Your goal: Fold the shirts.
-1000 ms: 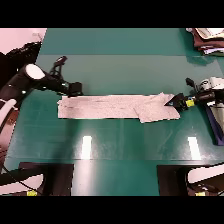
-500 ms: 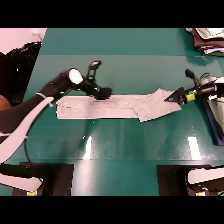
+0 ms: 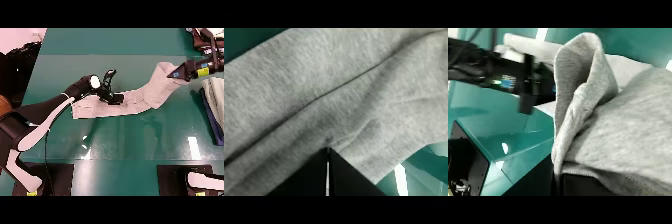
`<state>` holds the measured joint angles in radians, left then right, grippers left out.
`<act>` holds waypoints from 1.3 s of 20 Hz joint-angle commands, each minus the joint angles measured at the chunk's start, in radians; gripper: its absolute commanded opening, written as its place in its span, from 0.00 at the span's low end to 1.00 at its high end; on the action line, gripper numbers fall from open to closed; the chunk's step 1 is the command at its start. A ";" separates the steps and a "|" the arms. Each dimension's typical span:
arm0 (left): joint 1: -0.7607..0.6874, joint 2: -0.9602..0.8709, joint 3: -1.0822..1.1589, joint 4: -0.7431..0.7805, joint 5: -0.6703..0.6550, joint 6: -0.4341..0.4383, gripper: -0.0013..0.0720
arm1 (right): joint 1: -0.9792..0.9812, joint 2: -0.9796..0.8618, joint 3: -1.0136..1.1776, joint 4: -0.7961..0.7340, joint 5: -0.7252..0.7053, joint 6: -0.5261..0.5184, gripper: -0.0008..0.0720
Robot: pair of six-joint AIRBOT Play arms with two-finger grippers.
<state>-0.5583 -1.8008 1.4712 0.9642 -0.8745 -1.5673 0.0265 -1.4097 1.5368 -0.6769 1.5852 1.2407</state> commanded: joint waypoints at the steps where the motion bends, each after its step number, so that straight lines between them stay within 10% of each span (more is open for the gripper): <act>1: -0.004 -0.027 0.006 -0.038 0.002 -0.004 0.05 | 0.139 -0.020 0.108 0.000 0.001 0.035 0.03; 10: 0.062 0.026 0.018 -0.011 -0.051 0.004 0.05 | 0.417 -0.144 0.283 -0.005 -0.077 0.034 0.03; 21: 0.528 0.413 0.021 0.253 -0.184 0.005 0.05 | 0.780 -0.462 0.467 -0.005 -0.381 -0.042 0.04; 22: 0.560 0.436 0.021 0.253 -0.193 0.005 0.05 | 0.812 -0.505 0.494 -0.004 -0.422 -0.043 0.17; 24: 0.606 0.467 0.021 0.253 -0.213 0.008 0.05 | 0.853 -0.565 0.533 0.009 -0.457 -0.044 0.86; 26: 0.626 0.478 0.021 0.254 -0.243 0.039 0.05 | 0.854 -0.574 0.506 0.029 -0.418 -0.044 0.84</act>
<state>0.0124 -1.3621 1.4914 1.2049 -1.0752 -1.5543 0.8421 -1.9305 2.0319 -0.6674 1.1950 1.2026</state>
